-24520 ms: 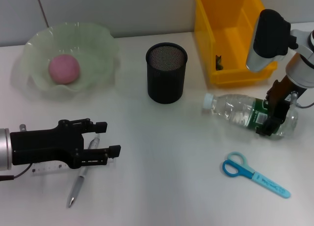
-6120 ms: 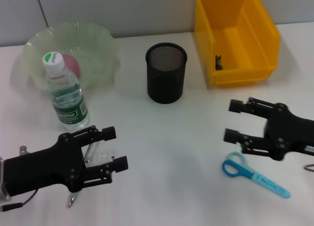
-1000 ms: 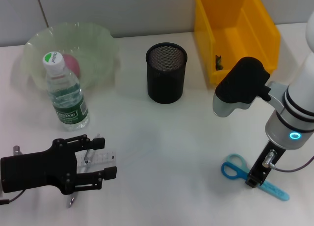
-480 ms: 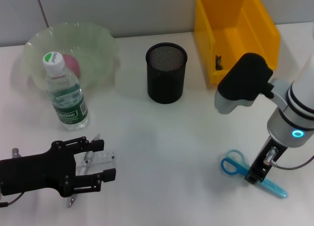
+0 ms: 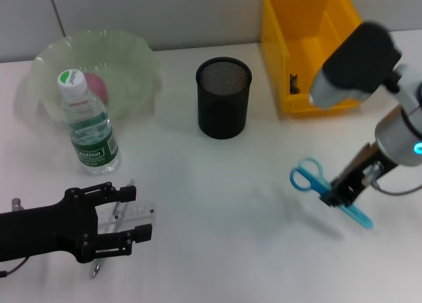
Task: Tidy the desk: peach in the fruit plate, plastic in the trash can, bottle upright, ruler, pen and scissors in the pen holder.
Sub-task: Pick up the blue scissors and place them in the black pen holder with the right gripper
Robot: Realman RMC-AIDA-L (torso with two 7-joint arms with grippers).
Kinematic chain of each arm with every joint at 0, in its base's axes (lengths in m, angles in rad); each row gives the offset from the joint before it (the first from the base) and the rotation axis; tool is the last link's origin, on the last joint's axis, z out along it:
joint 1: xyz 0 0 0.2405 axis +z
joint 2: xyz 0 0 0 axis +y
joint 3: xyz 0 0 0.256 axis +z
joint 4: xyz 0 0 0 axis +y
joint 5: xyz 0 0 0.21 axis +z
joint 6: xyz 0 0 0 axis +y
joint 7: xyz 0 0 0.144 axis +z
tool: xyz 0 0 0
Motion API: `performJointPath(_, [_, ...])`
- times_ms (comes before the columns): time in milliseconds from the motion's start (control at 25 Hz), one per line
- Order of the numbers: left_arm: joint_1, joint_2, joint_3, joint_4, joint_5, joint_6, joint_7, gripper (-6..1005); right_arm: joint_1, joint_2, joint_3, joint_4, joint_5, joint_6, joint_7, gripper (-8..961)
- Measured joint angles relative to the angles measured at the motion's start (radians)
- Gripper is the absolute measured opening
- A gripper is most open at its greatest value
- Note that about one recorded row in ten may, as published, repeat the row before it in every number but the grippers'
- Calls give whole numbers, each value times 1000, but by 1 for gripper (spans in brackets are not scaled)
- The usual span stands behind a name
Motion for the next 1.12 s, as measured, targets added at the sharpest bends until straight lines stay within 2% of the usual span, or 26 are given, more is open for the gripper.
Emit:
performJointPath(120, [-1, 0, 0, 0, 1, 0, 0, 785, -13, 0, 108, -29, 130, 44, -69, 236])
performJointPath(240, [-3, -2, 0, 0, 4, 1, 0, 785, -18, -1, 153, -26, 196, 81, -114, 236])
performJointPath(320, [-3, -3, 0, 0, 4, 3, 0, 785, -33, -1, 189, -25, 261, 161, -171, 236])
performJointPath(640, [-3, -7, 0, 0, 5, 7, 0, 783, -76, -1, 217, -10, 430, 374, -319, 235])
performJointPath(840, [-1, -11, 0, -1, 5, 8, 0, 783, -70, -3, 219, 88, 546, 514, -436, 235])
performJointPath(1080, [0, -15, 0, -2, 5, 7, -2, 782, -23, -3, 217, 238, 656, 641, -569, 236])
performJointPath(1120, [0, -15, 0, -2, 5, 7, -3, 782, -8, -2, 212, 294, 692, 686, -616, 236])
